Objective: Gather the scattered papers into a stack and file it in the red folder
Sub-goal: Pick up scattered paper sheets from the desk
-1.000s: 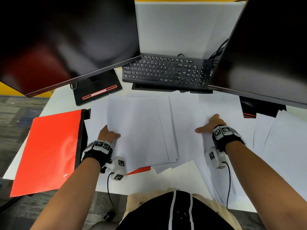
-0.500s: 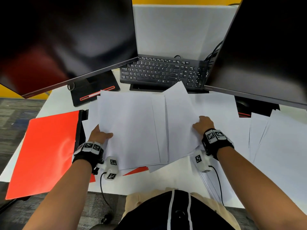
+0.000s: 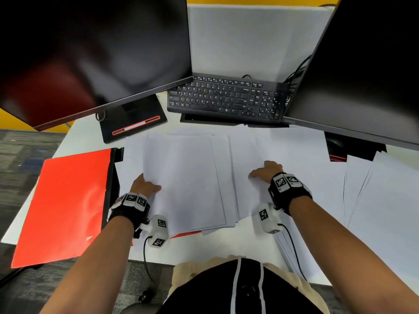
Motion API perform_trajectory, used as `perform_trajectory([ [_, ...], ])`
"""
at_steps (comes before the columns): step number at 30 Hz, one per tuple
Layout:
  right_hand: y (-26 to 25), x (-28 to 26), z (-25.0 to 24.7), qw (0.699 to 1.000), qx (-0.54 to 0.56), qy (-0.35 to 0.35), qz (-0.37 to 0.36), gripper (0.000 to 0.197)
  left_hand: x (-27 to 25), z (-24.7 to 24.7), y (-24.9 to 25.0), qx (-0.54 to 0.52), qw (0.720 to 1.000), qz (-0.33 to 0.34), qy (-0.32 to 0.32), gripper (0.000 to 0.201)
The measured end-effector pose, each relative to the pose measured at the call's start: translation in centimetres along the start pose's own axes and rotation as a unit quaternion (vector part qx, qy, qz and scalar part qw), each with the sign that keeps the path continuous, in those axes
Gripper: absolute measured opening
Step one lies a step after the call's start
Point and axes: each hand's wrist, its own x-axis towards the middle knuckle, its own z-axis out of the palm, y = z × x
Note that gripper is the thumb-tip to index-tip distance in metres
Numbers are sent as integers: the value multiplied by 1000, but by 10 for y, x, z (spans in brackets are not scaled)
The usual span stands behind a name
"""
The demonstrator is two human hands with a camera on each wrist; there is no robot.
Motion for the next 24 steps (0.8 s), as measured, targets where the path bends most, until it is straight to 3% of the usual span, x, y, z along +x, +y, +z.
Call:
perform_trajectory([
  [3,-1,-2,2,997,70,-11,-37,63,-2,2,1,0,1000,-1,-1,58],
  [6,-3,-7,-1,994,49,19,-99,47,-3,6,4,5,1000,10,10,55],
  [9,-7,-22,-25,978,-32,125,-162,31,-8,10,10,-4,1000,27,12,54],
  [13,-17,-52,-75,927,-109,300,-199,29,-11,21,20,-26,999,24,-20,62],
  [18,-33,-92,-121,871,12,440,-217,30,-20,41,30,-52,997,12,-52,60],
  [21,-33,-91,-127,867,134,418,-237,35,-30,52,31,-110,992,5,-67,81],
  [24,-21,-70,-102,892,217,323,-231,37,-32,56,34,-145,987,-3,-73,82],
])
